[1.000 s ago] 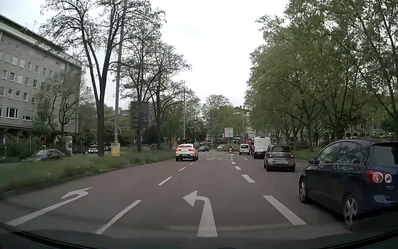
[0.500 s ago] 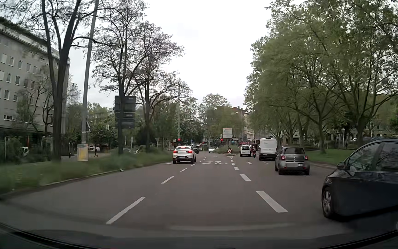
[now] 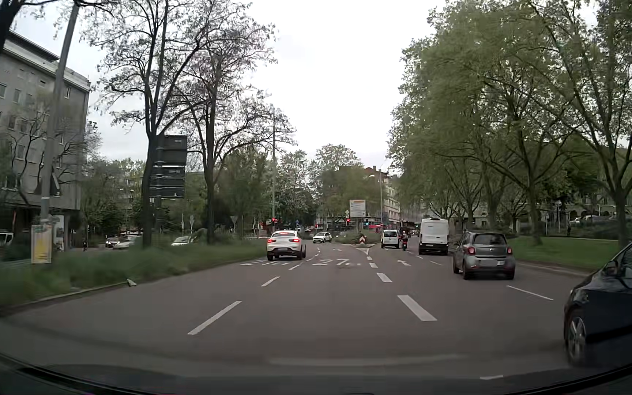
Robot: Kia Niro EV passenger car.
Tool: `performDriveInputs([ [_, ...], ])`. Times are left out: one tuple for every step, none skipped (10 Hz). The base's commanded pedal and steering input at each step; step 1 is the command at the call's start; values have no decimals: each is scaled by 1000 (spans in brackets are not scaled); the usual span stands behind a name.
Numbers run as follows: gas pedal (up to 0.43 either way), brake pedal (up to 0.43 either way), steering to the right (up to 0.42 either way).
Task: Follow the waypoints while adhering to traffic rules and regulations
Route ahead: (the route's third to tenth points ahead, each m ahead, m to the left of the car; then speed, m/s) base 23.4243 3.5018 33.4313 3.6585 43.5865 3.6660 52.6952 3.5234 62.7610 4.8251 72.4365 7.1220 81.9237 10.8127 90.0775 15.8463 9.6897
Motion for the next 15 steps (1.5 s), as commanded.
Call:
performDriveInputs([
  [0,0,10],
  [0,0,10],
  [0,0,8],
  [0,0,9],
  [0,0,11],
  [0,0,13],
  [0,0,14],
  [0,0,14],
  [0,0,13],
  [20,0,13],
  [20,0,13],
  [20,0,13],
  [20,0,13],
  [20,0,13],
  [20,0,13],
])
